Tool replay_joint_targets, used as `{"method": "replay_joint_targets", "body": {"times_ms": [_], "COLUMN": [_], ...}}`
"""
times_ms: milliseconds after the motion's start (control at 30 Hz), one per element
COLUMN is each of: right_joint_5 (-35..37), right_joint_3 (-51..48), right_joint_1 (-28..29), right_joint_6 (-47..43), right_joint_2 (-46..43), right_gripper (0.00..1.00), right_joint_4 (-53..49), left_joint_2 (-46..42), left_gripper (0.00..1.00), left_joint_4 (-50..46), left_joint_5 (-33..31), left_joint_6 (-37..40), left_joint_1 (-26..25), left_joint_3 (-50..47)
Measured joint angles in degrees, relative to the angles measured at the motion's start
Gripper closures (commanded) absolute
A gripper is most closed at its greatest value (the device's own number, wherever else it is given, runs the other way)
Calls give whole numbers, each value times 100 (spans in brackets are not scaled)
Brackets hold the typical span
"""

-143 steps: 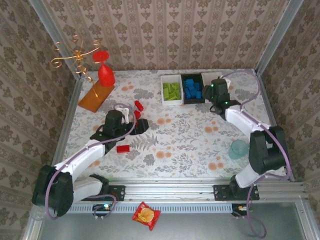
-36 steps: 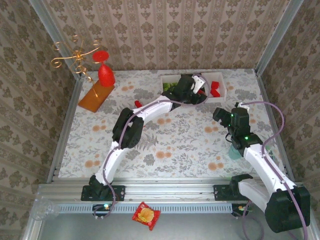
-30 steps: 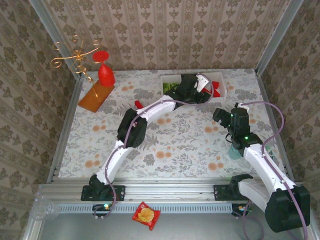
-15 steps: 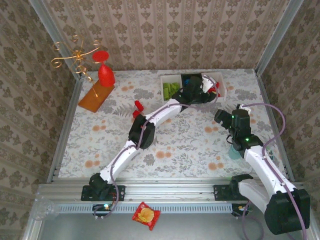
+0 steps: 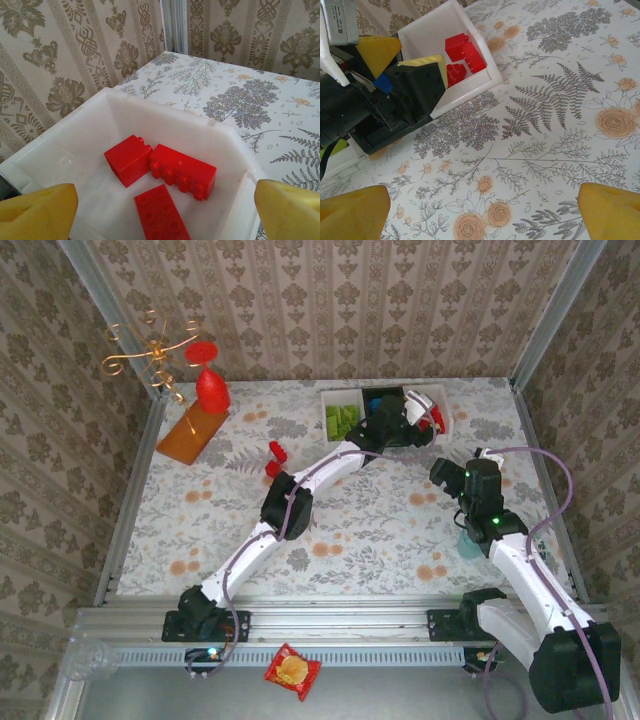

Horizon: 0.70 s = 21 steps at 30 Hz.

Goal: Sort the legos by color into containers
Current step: Place the lego in the container, then pick up the lego from the center of the table.

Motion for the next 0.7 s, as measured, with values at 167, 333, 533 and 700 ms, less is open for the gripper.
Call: {"method": "replay_joint_targets", "body": {"times_ms": [167,333,533,700], "right_joint_5": [0,-9,44,168], "right_joint_3": [0,2,15,168], "right_joint_1": [0,74,1217,2516], "right_joint_6": [0,-2,-201,-442], "right_joint_2": [-155,-463,-66,935], "right_gripper": [3,4,5,5], "right_joint_4": [-63,-94,129,765], "left_joint_2": [-1019,-2850,-5121,-6588], "left_gripper": [8,8,10,11], "left_joint_4": [109,387,717,658], "left_joint_5": [-98,-378,-599,-675], "left_joint_6": [-4,-35,-601,-1412], "left_joint_1": [0,33,472,1408], "left_joint_3": [-1729,-4216,-6736,-8408]}}
